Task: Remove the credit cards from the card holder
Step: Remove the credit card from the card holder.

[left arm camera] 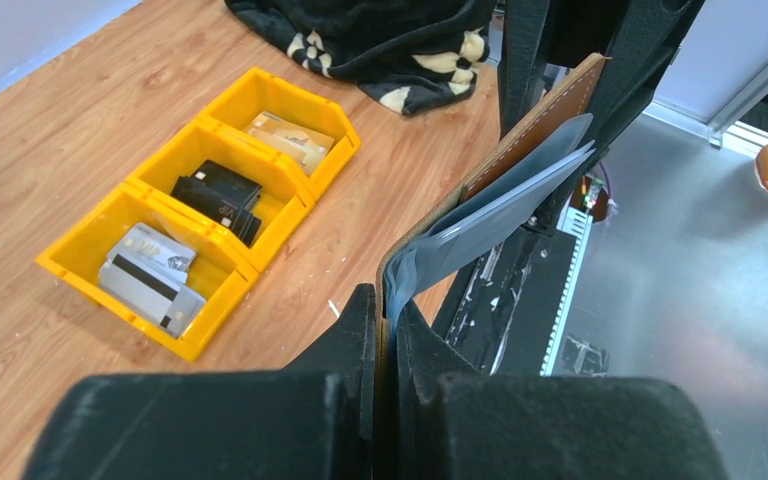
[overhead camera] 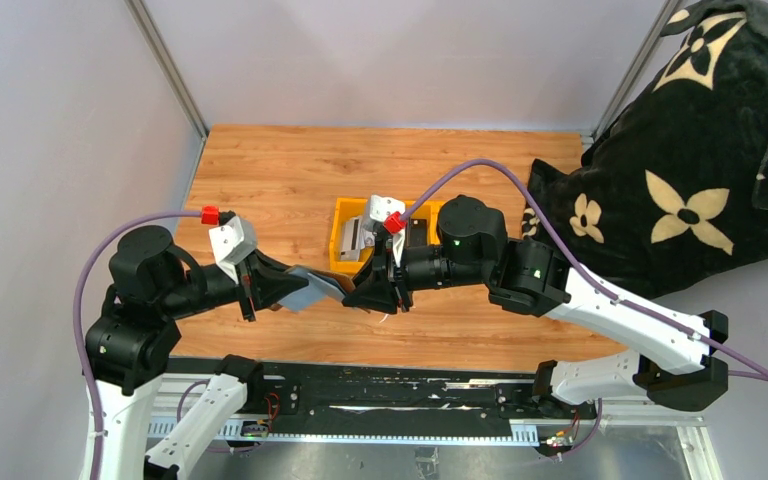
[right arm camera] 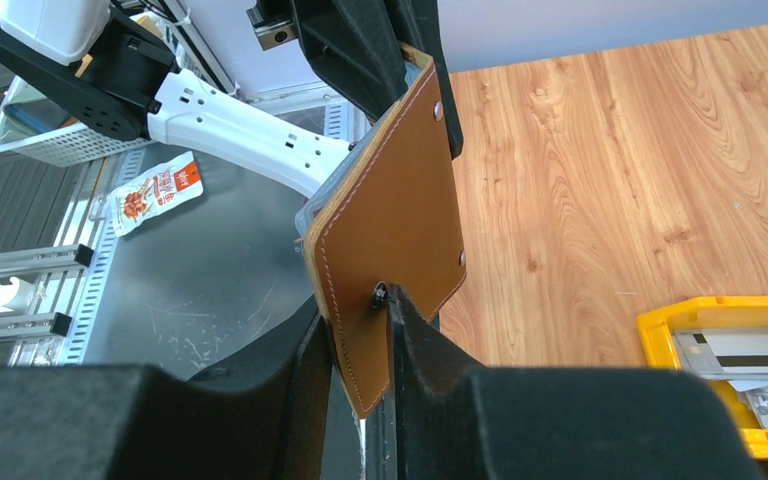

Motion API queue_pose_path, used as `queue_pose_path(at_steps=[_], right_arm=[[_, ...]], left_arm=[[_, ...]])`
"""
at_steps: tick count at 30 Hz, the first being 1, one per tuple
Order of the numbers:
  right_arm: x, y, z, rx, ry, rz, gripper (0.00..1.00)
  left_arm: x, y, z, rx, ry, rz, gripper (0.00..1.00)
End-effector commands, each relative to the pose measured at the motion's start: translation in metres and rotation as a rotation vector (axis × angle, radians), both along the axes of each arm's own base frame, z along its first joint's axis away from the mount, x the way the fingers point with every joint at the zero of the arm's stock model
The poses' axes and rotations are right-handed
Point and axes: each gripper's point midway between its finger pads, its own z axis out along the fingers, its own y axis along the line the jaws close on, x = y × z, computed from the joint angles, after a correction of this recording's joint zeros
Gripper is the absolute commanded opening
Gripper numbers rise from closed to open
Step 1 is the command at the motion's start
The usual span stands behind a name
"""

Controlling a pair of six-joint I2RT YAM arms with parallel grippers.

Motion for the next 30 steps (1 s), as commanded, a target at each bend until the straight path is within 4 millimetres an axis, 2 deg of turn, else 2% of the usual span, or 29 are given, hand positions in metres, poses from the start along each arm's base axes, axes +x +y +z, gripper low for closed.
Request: queue_pose_path(at_steps=[1, 8, 15, 21, 25, 30], right_arm=[[-0.013, -0.003, 0.003, 0.007, -0.015, 0.061, 0.28], [-0.012, 0.0, -0.002, -0.007, -0.007, 0.061, 0.32], [0.016, 0.004, -0.003, -0.017, -0.032, -0.087, 0.29], [0.019, 0.007, 0.002, 0.031, -0.022, -0.112, 0.3], [0.036, 0.008, -0.003, 0.029, -0.021, -0.212, 0.31], [0.058, 0.005, -0.012, 0.022, -0.025, -0.343, 0.39]], left_arm=[[-0.003, 0.0, 0.011, -0.009, -0.044, -0.015, 0.0], [-0.002, -0.002, 0.012, -0.01, -0.035, -0.021, 0.0], [-0.007, -0.003, 0.016, -0.024, -0.03, -0.042, 0.0], [-0.008, -0.004, 0.017, -0.029, -0.023, -0.053, 0.0], [-0.009, -0.005, 0.018, -0.033, -0.015, -0.057, 0.0], [-0.013, -0.006, 0.019, -0.039, -0.018, -0.07, 0.0]])
